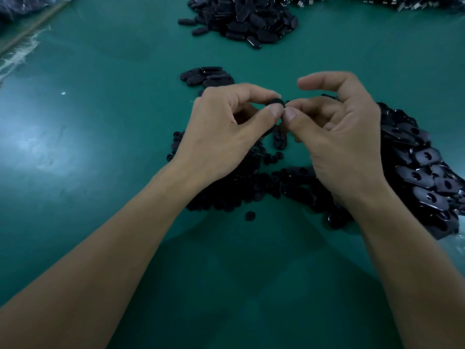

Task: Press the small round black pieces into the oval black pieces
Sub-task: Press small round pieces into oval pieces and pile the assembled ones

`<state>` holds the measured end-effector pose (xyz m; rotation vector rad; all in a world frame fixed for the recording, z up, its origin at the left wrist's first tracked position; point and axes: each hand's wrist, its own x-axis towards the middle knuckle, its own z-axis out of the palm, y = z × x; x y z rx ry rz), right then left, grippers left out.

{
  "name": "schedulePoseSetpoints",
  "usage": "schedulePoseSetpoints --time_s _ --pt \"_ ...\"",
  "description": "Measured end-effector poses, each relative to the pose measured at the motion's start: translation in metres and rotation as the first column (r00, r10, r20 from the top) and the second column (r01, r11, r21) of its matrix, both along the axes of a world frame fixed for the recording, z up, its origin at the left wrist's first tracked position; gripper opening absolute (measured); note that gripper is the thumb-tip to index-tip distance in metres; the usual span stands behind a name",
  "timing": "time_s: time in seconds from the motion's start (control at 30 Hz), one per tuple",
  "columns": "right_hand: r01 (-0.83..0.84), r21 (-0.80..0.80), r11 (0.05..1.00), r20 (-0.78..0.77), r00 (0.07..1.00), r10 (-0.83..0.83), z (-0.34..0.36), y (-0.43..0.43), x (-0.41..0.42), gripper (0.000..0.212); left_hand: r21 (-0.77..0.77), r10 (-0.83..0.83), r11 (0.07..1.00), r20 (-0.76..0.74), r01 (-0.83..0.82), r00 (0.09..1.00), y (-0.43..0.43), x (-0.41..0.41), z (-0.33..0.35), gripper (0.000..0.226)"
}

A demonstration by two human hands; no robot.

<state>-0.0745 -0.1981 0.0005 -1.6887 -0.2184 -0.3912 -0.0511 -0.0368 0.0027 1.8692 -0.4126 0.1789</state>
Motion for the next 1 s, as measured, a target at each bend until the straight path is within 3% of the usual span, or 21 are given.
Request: schedulePoseSetpoints --time_s 0.1,0.2,0.27,0.33,0.43,0.7,1.0 --pt "-0.001 -0.001 1.0 0.015 1.0 0.001 -0.003 0.001 0.001 0.029 -0.021 0.014 1.0 0.006 -0.014 1.0 0.001 0.0 0.002 0.006" --pt "0.098 -0.3 0.949 0.056 0.995 -0.086 -0.009 0.0 0.0 0.021 -0.077 0.107 0.991 -0.003 -0.107 0.994 0.004 0.002 0.003 0.008" --pt "0.106 -0.582 0.806 0.08 0.994 -0.073 -0.013 -0.001 0.0 0.02 -0.129 0.155 0.979 -0.025 -0.157 0.988 0.005 0.003 0.003 0.013" --pt "0.033 -0.779 0.626 0.023 0.999 -0.024 -0.015 -0.002 -0.001 0.034 -0.152 0.183 0.97 -0.05 -0.189 0.982 0.005 0.004 0.002 0.014" --pt "-0.075 -0.86 0.505 -0.072 0.997 0.026 -0.012 0.0 -0.003 0.037 -0.118 0.212 0.969 -0.047 -0.216 0.976 0.005 0.004 0.001 0.012" --pt "-0.086 -0.848 0.523 -0.089 0.996 0.02 -0.01 0.005 -0.007 0.021 -0.06 0.213 0.975 0.01 -0.213 0.977 0.005 0.005 0.0 0.016" --pt "-0.079 -0.799 0.596 -0.102 0.995 -0.006 -0.01 0.009 -0.007 0.01 -0.161 0.227 0.96 -0.032 -0.229 0.973 0.007 0.007 -0.003 0.011"
